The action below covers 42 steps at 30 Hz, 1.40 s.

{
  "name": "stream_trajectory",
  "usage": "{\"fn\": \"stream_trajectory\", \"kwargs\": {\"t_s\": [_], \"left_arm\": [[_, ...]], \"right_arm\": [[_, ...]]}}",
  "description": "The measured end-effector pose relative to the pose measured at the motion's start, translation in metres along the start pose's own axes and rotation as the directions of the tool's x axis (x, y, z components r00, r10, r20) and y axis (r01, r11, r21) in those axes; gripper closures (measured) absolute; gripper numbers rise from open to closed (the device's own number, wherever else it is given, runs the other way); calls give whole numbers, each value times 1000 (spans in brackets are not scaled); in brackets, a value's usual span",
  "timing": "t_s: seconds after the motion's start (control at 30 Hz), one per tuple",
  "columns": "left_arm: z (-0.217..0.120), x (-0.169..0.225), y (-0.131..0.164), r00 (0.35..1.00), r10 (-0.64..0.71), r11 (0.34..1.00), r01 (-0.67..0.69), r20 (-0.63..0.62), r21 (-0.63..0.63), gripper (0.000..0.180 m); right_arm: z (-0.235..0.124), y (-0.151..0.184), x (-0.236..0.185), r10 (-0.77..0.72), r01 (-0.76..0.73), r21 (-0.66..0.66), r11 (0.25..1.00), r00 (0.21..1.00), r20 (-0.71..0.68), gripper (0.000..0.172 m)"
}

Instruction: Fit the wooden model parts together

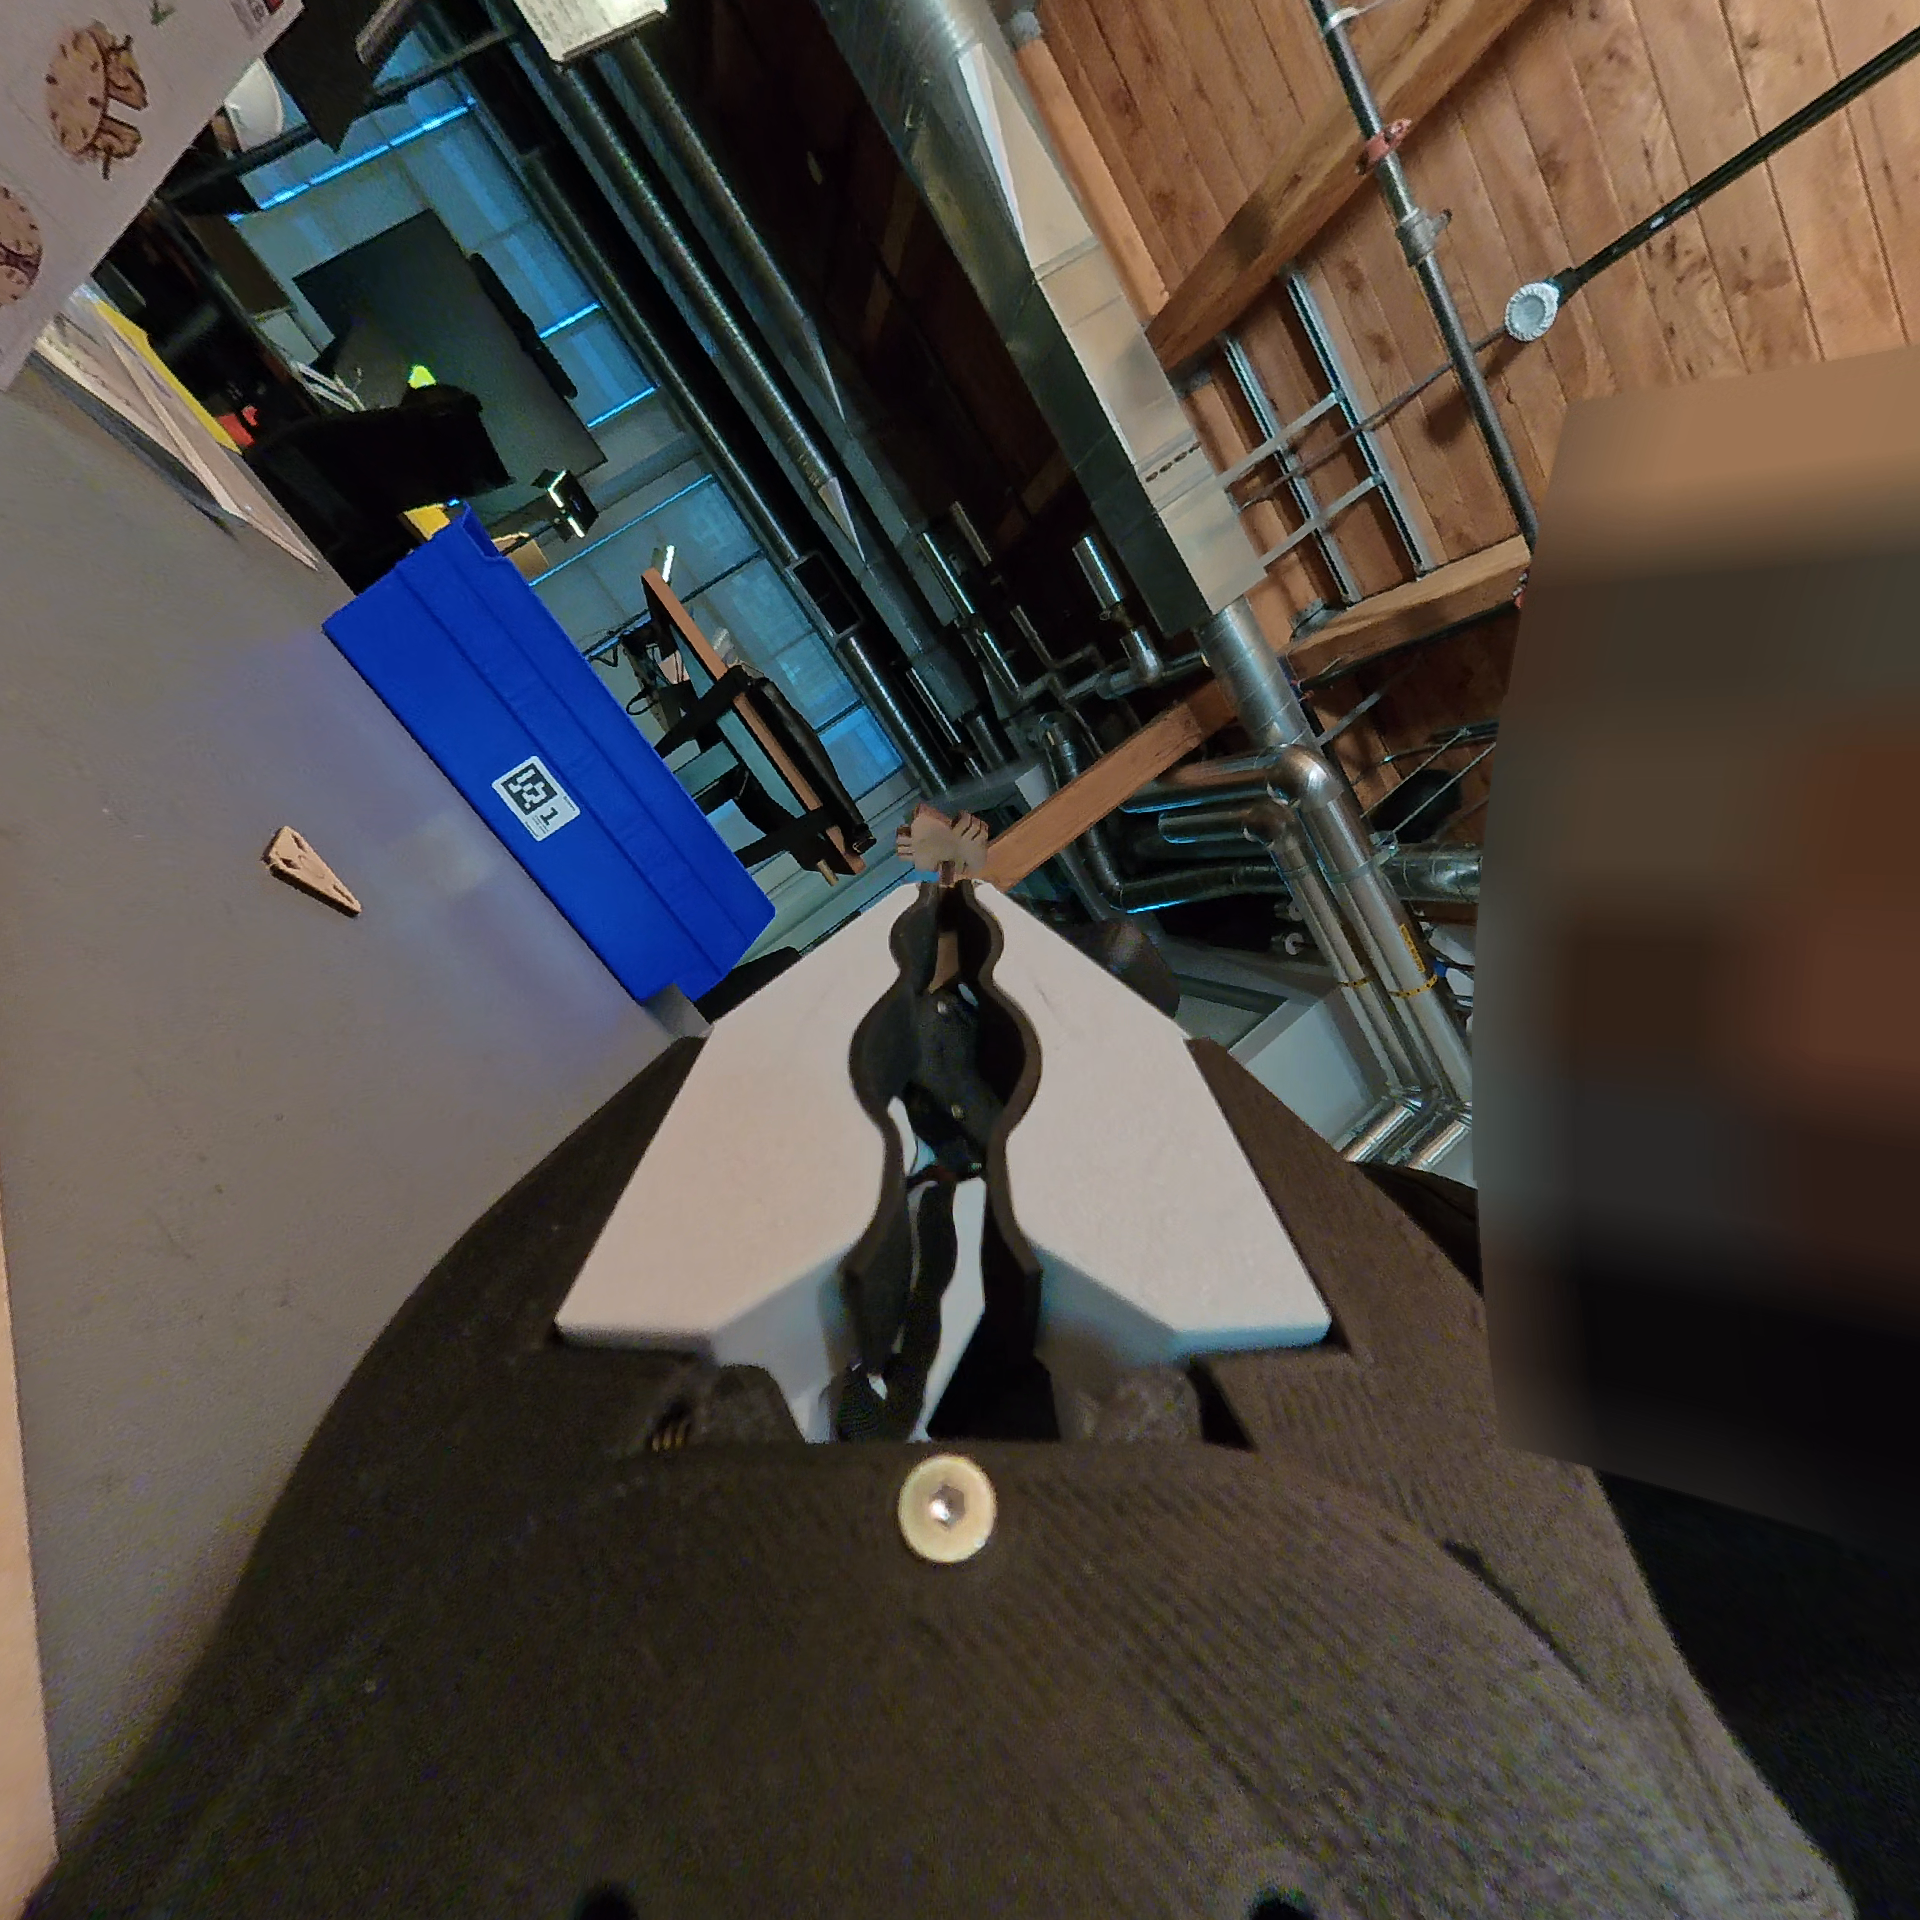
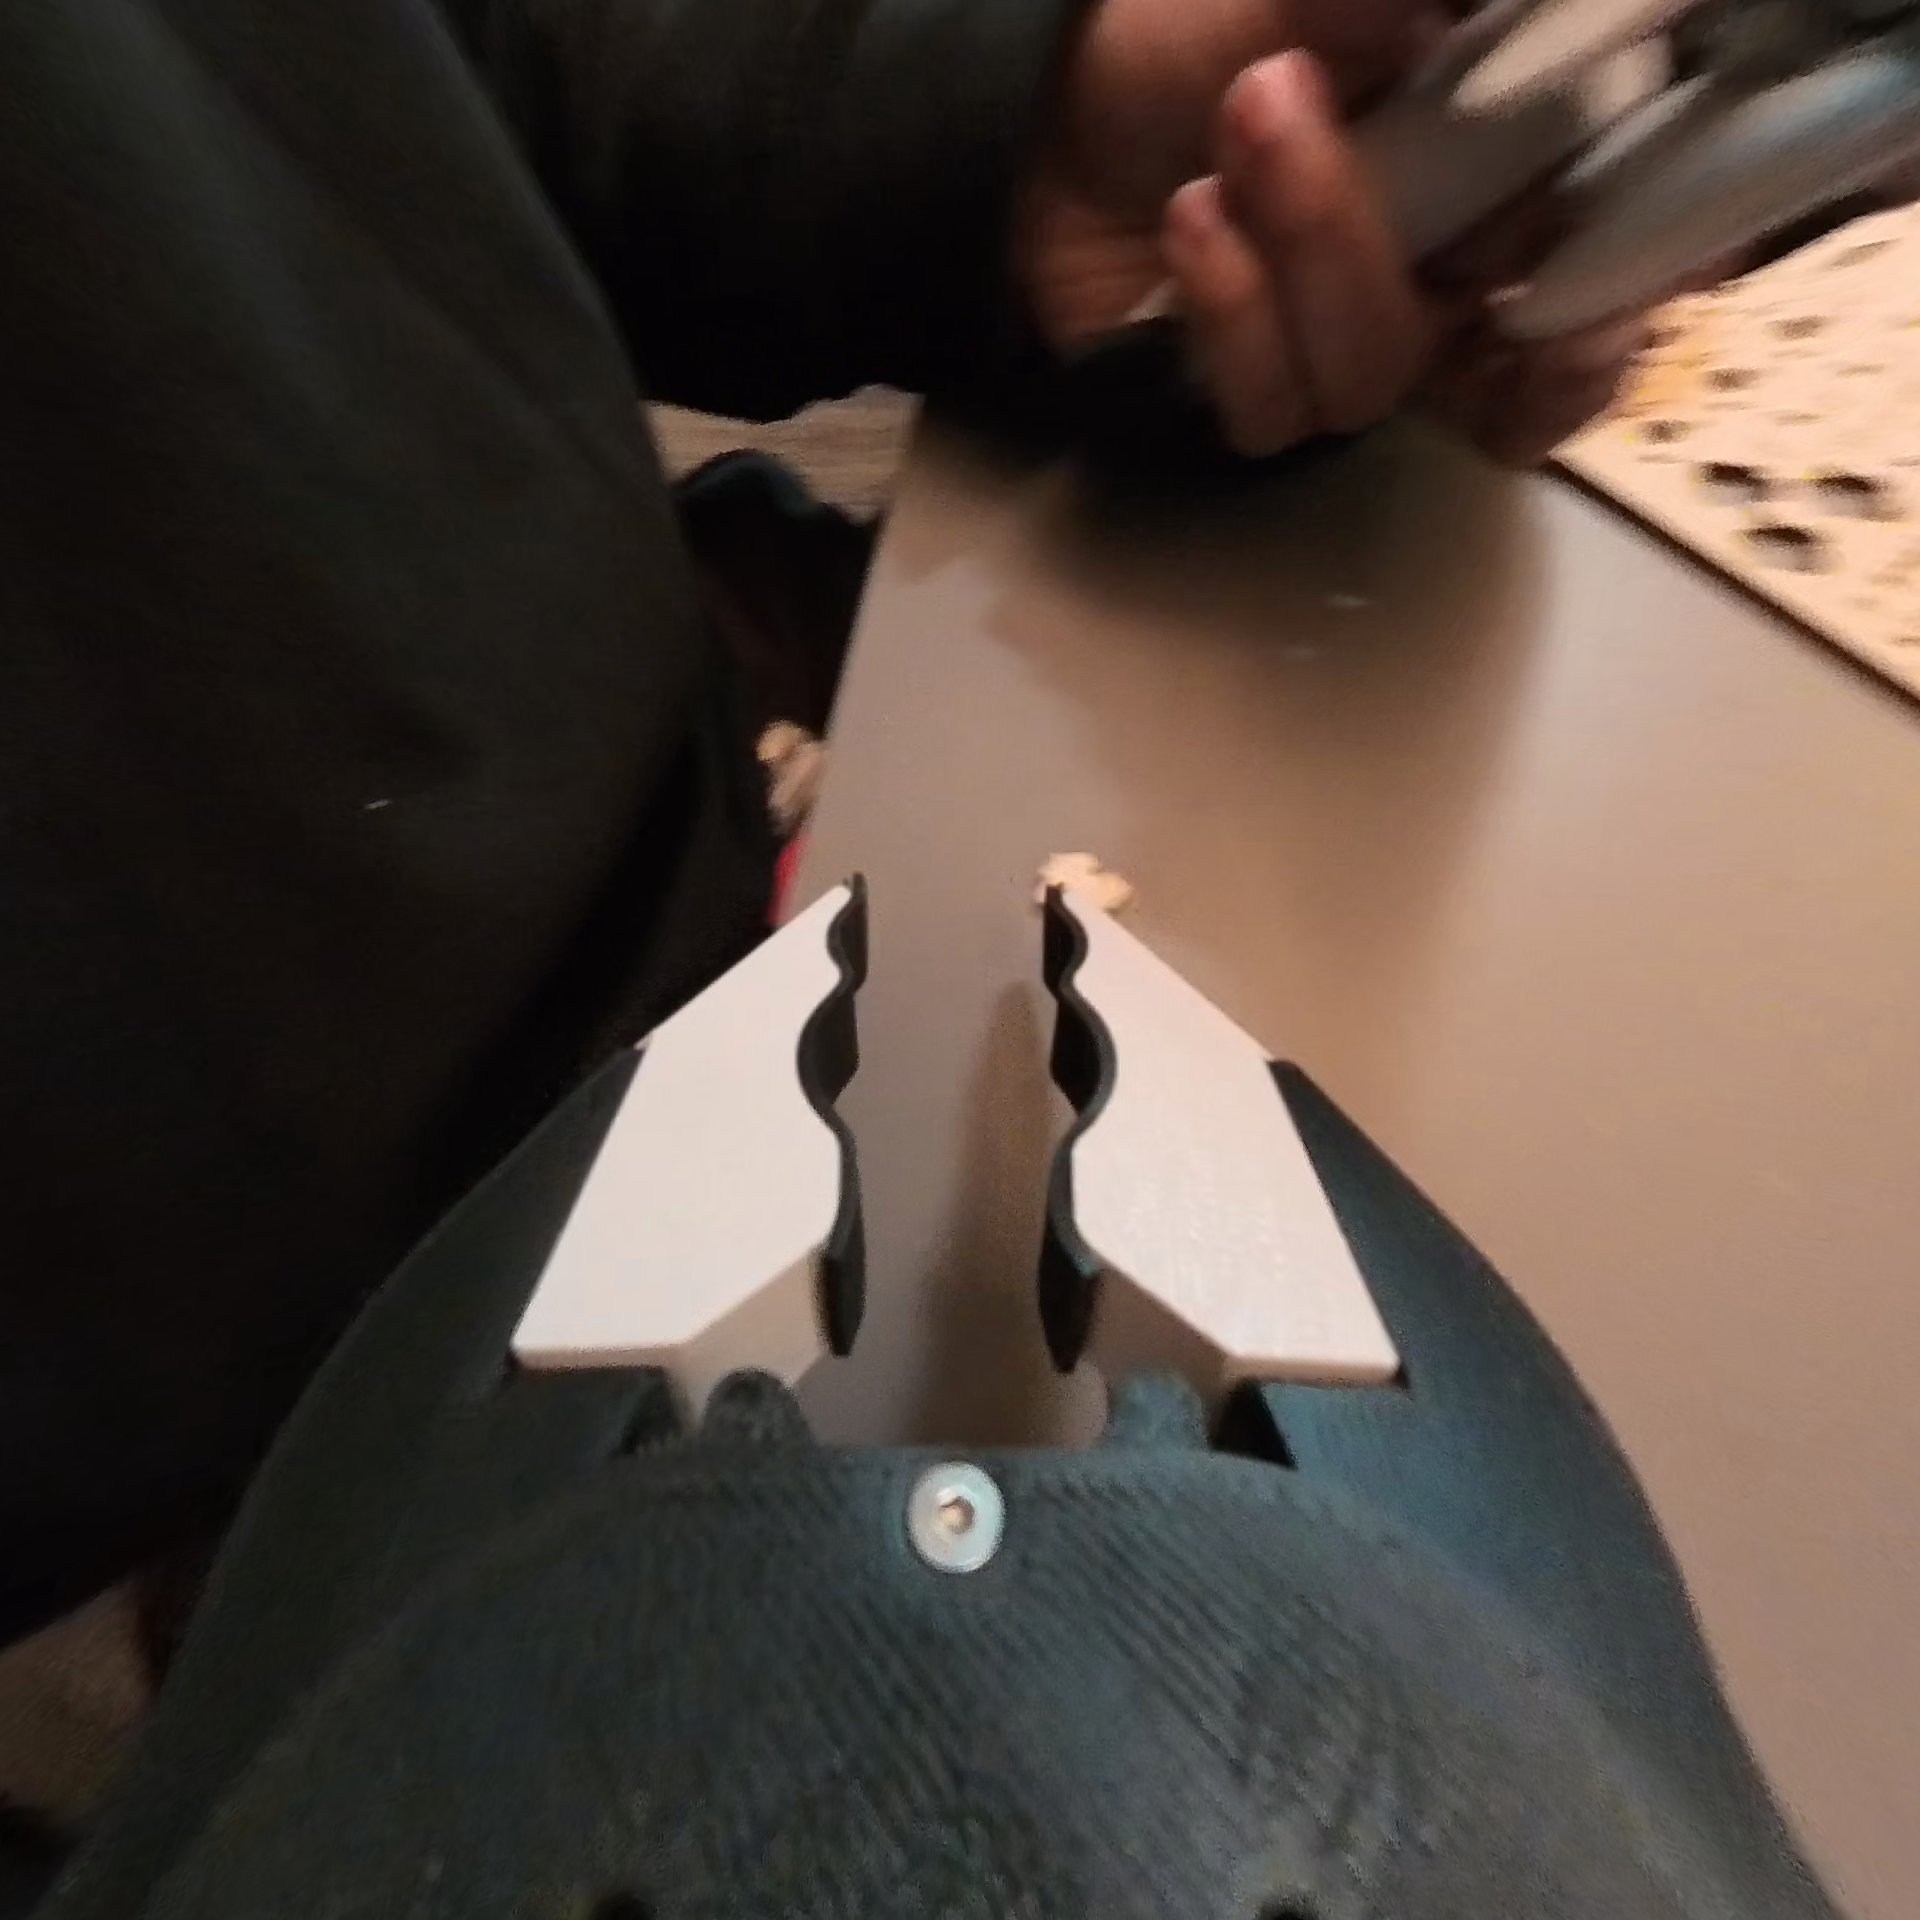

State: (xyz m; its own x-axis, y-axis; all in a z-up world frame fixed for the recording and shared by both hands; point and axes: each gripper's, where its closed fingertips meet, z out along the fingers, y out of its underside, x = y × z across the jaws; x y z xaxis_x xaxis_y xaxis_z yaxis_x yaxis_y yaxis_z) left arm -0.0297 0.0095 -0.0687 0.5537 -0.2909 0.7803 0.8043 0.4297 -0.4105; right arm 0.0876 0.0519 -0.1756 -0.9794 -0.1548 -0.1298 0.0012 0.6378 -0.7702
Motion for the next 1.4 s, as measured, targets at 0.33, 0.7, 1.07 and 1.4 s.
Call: {"fn": "stream_trajectory", "kwargs": {"t_s": [0.33, 0.7, 1.07, 1.4], "left_arm": [[-1, -1, 0, 1000, 5, 1000, -5, 5, 5, 180], [1, -2, 5, 999, 32, 999, -31, 28, -21, 180], [9, -8, 24, 994, 83, 988, -72, 74, -136, 180], [16, -17, 46, 991, -61, 970, 88, 122, -227, 180]], "right_arm": [[10, 6, 26, 52, -51, 12, 999, 975, -216, 142], [12, 3, 35, 47, -48, 3, 999, 947, -318, 158], [-83, -61, 55, -117, 358, 139, 923, 607, -786, 158], [-90, -68, 68, -737, 498, -641, 584, -5, -675, 158]]}}
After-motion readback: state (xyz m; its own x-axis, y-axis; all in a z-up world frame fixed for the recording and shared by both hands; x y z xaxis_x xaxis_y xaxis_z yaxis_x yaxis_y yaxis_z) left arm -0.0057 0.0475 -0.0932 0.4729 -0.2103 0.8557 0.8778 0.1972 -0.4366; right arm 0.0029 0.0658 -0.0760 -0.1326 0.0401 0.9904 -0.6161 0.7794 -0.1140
